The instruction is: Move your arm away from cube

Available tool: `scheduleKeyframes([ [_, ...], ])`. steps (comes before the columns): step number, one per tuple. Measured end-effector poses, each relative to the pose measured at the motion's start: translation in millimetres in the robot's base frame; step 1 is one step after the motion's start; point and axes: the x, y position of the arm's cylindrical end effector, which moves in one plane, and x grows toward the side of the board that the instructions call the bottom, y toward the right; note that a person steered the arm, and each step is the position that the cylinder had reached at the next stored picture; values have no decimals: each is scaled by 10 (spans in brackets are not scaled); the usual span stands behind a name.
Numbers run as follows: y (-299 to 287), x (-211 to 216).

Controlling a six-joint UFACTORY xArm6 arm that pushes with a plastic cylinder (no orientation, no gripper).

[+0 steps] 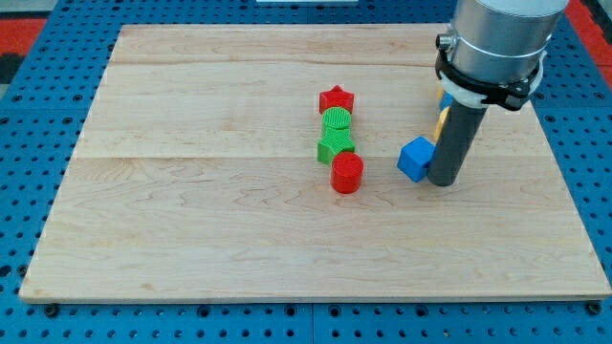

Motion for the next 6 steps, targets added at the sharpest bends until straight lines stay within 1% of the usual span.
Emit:
scheduleKeyframes([
  [1, 267, -13],
  [2, 225, 58],
  [3, -173, 285],
  [6, -1800, 559],
])
